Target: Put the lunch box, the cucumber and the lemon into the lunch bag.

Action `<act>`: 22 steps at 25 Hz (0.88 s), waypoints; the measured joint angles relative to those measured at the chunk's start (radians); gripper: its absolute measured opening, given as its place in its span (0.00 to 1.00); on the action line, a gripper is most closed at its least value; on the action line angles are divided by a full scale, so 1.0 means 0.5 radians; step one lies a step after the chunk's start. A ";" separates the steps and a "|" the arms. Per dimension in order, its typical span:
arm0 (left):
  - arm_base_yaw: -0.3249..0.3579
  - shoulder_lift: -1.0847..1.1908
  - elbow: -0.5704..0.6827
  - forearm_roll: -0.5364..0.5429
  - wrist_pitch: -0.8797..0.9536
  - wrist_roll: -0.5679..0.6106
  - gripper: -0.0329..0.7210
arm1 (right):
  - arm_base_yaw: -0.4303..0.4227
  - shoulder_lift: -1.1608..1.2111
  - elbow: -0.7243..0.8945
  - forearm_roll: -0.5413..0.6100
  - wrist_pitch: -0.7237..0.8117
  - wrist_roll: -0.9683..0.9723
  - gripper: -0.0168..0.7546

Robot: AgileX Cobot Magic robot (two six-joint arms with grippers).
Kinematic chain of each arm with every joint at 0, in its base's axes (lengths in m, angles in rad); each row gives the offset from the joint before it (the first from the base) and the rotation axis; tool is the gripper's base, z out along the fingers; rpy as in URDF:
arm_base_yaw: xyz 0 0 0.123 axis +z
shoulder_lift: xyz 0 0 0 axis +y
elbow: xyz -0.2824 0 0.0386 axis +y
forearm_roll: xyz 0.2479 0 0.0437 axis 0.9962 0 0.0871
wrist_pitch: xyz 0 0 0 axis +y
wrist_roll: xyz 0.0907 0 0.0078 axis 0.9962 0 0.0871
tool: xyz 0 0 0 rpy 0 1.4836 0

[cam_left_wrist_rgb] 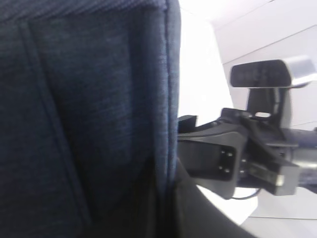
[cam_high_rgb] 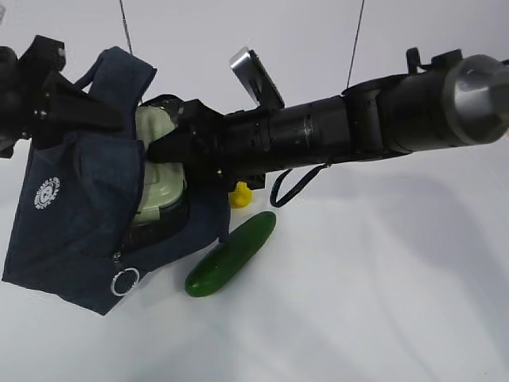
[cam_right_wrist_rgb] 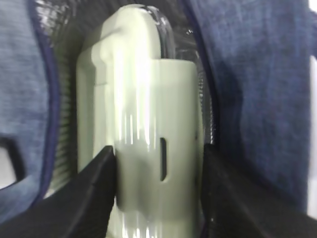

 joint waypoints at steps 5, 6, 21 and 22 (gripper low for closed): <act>0.000 0.057 0.000 -0.016 0.004 0.026 0.04 | 0.050 0.128 -0.051 0.000 0.034 -0.004 0.51; 0.000 0.057 0.000 -0.020 0.004 0.030 0.04 | 0.060 0.147 -0.065 0.000 0.039 -0.003 0.51; 0.000 0.057 0.000 -0.028 0.012 0.037 0.04 | 0.075 0.323 -0.124 0.018 0.066 -0.003 0.51; 0.000 0.057 0.000 -0.028 0.012 0.037 0.04 | 0.075 0.323 -0.124 0.018 0.069 -0.003 0.51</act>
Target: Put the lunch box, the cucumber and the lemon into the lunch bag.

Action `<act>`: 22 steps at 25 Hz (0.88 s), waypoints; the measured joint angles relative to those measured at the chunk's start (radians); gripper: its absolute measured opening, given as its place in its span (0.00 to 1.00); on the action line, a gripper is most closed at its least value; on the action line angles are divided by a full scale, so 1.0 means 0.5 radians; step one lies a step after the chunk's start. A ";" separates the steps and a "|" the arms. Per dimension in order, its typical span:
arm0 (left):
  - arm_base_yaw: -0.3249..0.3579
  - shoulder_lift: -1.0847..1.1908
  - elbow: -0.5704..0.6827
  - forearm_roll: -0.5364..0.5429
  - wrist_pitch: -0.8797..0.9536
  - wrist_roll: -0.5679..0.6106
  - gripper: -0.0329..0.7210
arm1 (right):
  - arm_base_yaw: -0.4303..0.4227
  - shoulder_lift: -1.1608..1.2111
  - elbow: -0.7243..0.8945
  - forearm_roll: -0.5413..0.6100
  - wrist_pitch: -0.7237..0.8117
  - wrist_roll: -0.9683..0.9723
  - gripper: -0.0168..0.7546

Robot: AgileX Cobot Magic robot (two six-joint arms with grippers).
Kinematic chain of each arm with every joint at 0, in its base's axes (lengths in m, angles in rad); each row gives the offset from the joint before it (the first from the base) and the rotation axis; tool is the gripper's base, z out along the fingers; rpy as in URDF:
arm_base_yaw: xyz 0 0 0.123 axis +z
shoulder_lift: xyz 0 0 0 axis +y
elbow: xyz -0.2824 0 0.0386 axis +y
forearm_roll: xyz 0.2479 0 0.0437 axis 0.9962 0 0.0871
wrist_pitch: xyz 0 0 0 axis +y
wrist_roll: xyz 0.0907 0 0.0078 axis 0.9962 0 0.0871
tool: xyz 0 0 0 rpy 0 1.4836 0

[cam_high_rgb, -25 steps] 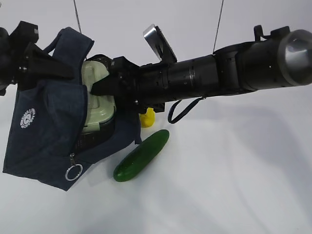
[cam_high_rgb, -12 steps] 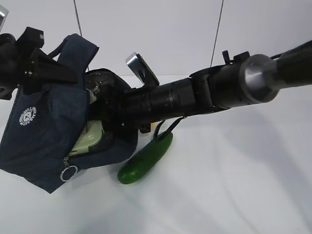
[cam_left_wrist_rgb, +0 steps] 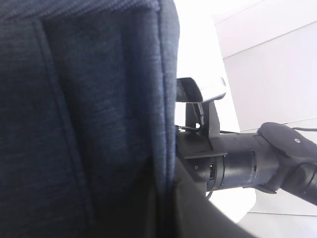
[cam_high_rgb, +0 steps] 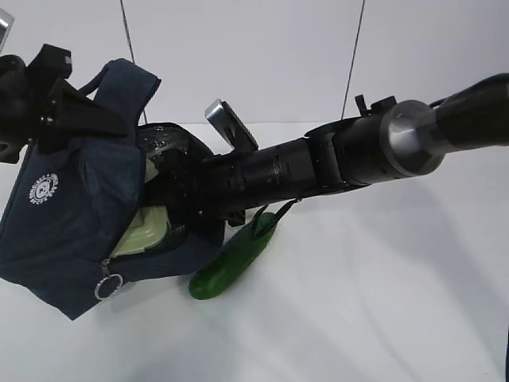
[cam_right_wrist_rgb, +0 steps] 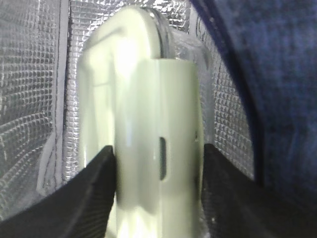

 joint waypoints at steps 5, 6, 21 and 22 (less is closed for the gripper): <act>0.000 0.000 0.000 0.000 0.000 0.000 0.04 | 0.000 0.000 0.000 0.000 0.005 0.000 0.51; 0.000 0.000 0.000 0.000 0.000 0.000 0.04 | 0.000 0.000 0.000 0.000 0.005 0.000 0.52; 0.003 0.014 0.007 0.028 0.002 0.004 0.04 | 0.000 0.000 -0.009 0.046 0.166 0.000 0.55; 0.003 0.014 0.007 0.024 0.002 0.004 0.04 | -0.004 0.000 -0.009 0.046 0.203 0.000 0.55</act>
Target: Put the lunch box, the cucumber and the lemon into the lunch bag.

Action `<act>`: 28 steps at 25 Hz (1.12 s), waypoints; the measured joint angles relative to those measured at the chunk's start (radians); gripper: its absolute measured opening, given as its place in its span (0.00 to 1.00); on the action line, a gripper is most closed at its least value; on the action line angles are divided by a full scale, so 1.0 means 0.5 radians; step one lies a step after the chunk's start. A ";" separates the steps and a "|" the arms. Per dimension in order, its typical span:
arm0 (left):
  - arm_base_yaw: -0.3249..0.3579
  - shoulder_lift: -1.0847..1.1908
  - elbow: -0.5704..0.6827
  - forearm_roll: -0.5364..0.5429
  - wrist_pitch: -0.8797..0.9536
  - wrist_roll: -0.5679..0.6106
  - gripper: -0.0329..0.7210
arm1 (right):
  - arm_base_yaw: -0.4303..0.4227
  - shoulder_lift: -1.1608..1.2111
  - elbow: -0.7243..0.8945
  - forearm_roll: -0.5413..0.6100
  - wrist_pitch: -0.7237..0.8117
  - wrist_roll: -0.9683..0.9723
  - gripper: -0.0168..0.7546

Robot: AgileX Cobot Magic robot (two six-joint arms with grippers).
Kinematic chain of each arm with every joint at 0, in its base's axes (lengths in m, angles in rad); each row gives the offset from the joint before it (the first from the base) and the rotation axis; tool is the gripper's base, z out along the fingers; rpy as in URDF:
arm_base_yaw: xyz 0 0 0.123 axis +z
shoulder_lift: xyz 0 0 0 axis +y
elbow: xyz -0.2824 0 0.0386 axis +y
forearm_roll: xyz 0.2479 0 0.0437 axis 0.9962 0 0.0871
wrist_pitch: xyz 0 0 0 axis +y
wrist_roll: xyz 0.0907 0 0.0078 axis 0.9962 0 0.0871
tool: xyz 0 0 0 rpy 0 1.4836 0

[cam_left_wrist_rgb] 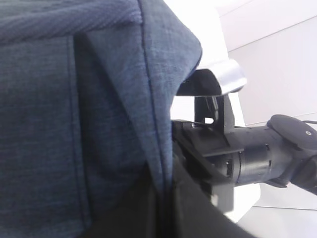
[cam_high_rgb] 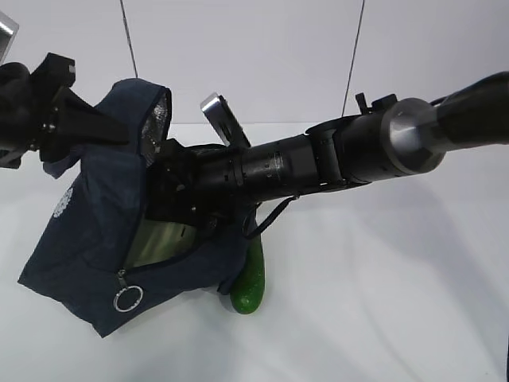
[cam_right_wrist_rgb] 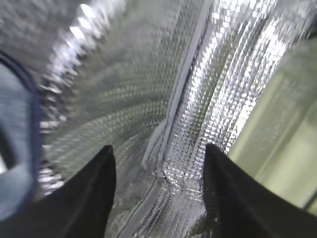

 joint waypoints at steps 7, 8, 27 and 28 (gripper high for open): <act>0.000 0.000 0.000 -0.011 0.003 0.003 0.04 | -0.140 0.000 0.000 -0.012 0.279 0.000 0.55; 0.001 0.000 0.000 -0.011 0.003 0.003 0.04 | -0.165 0.000 0.000 -0.022 0.313 0.000 0.55; 0.117 0.000 0.000 -0.025 0.120 0.003 0.04 | -0.371 -0.062 0.000 -0.039 0.576 0.081 0.55; 0.117 0.000 0.000 -0.025 0.130 0.003 0.04 | -0.372 -0.062 0.000 -0.036 0.576 0.084 0.55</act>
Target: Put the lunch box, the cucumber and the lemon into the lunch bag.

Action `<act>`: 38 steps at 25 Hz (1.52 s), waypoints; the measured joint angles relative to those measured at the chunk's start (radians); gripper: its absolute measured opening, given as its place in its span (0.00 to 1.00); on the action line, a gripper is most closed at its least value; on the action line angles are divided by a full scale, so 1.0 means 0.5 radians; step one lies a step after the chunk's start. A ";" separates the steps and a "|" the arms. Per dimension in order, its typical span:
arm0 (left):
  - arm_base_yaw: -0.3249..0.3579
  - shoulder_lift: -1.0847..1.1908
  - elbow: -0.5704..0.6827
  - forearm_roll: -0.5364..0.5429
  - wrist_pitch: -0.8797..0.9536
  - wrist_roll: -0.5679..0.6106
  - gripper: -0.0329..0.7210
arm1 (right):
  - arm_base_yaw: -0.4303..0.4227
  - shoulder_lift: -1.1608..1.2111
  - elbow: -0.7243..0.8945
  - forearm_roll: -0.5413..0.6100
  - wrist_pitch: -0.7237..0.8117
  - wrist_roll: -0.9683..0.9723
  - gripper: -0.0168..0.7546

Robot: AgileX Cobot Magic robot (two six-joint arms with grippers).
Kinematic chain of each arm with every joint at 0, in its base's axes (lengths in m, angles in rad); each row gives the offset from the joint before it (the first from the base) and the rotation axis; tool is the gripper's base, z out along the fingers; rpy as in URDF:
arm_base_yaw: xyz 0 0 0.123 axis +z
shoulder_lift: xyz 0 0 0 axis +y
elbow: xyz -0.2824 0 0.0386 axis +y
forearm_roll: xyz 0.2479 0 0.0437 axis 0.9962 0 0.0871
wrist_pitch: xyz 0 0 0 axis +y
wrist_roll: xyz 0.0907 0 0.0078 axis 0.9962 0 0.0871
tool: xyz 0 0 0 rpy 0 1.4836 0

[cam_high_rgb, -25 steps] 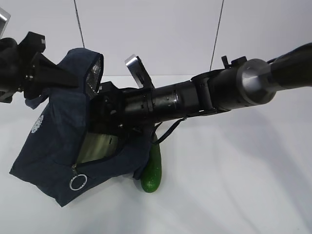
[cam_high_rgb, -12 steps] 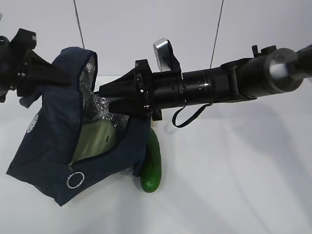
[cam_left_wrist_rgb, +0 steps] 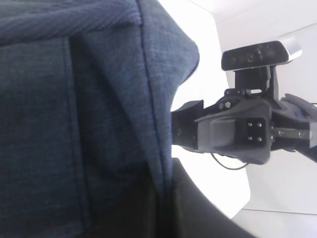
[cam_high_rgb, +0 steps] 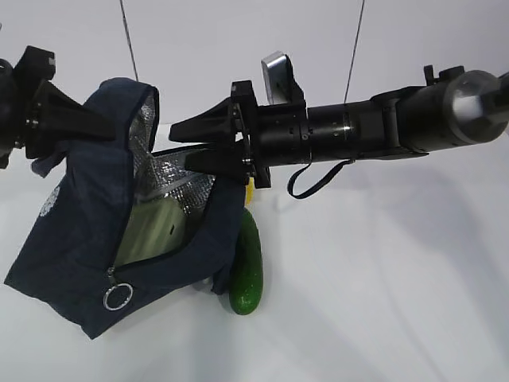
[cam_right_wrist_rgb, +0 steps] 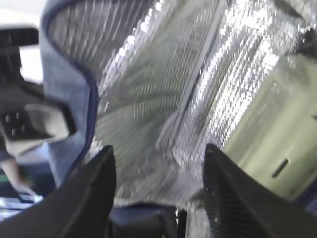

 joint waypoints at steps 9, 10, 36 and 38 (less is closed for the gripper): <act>0.027 0.000 0.000 0.050 0.038 -0.032 0.04 | 0.000 -0.053 0.000 -0.238 0.000 0.002 0.55; 0.044 0.000 0.000 0.072 0.054 -0.052 0.04 | 0.000 -0.082 0.000 -0.282 0.000 0.002 0.55; 0.394 -0.007 -0.013 0.856 0.221 -0.415 0.04 | 0.232 -0.368 -0.599 -2.803 0.005 1.655 0.55; 0.408 -0.007 -0.013 0.894 0.221 -0.419 0.04 | 0.263 -0.364 -0.599 -2.856 0.016 1.747 0.55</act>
